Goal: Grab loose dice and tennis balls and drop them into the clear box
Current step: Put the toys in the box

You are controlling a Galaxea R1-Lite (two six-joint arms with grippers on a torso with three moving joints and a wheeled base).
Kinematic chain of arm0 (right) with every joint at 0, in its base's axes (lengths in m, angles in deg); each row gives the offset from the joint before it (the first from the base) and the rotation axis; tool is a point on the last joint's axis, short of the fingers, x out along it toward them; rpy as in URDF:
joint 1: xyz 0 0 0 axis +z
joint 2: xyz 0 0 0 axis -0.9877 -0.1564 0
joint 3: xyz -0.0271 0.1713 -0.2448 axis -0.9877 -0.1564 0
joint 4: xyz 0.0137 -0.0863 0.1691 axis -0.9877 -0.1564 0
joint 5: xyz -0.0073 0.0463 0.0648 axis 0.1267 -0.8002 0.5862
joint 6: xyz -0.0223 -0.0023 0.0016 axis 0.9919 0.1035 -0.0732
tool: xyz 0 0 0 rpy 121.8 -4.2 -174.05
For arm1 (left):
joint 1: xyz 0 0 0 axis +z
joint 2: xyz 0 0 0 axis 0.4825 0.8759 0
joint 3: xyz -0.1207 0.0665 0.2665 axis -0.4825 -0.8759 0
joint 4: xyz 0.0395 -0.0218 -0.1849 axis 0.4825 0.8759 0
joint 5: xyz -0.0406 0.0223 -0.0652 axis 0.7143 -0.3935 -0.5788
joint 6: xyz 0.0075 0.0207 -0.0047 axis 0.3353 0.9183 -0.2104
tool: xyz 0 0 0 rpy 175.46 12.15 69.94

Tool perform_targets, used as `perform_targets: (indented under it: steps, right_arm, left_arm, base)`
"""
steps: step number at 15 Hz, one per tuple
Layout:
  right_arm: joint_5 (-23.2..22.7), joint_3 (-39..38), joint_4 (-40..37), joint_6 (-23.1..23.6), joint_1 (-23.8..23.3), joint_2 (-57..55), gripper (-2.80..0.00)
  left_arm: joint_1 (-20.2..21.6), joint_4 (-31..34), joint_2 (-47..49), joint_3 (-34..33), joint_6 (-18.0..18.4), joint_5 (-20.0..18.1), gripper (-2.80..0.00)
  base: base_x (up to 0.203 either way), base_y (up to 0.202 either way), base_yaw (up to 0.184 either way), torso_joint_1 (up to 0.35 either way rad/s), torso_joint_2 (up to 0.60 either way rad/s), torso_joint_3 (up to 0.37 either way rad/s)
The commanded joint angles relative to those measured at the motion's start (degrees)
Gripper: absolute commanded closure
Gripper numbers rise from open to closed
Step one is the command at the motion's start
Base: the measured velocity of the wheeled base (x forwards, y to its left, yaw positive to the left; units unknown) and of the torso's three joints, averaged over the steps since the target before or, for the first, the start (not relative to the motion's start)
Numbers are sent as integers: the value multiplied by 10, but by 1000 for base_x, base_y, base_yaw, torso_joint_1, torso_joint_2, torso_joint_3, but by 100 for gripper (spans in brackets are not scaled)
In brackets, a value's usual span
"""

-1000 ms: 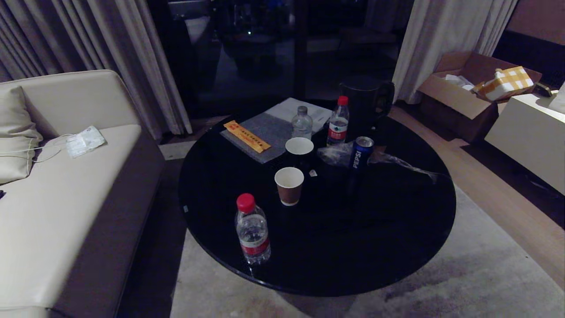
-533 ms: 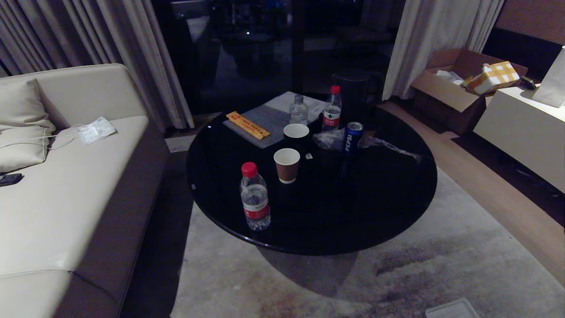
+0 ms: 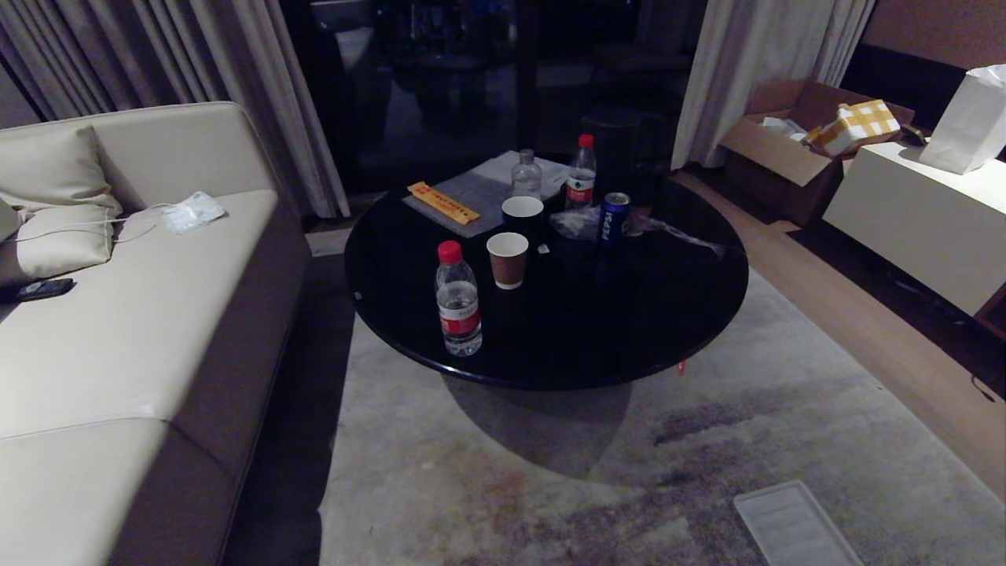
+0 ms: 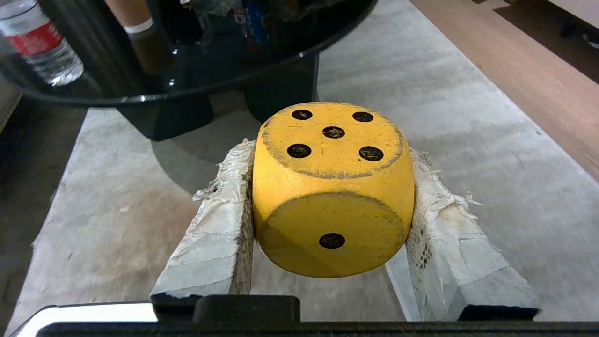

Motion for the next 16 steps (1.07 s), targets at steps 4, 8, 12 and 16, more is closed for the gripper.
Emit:
perform_targets:
  steps: [4, 8, 12, 16]
  right_arm:
    - [0, 0, 0, 0, 0, -1, 0]
    - [0, 0, -1, 0, 0, -1, 0]
    - [0, 0, -1, 0, 0, -1, 0]
    - [0, 0, -1, 0, 0, -1, 0]
  left_arm:
    - [0, 0, 1, -1, 0, 0, 0]
    - [0, 0, 1, -1, 1, 0, 0]
    - [0, 0, 1, -1, 0, 0, 0]
    - [0, 0, 1, -1, 1, 0, 0]
  base:
    - [-182, 0, -1, 2, 2, 0]
    - [-183, 0, -2, 3, 3, 4]
    - [-170, 0, 0, 3, 3, 3]
    - [-14, 0, -1, 0, -2, 1]
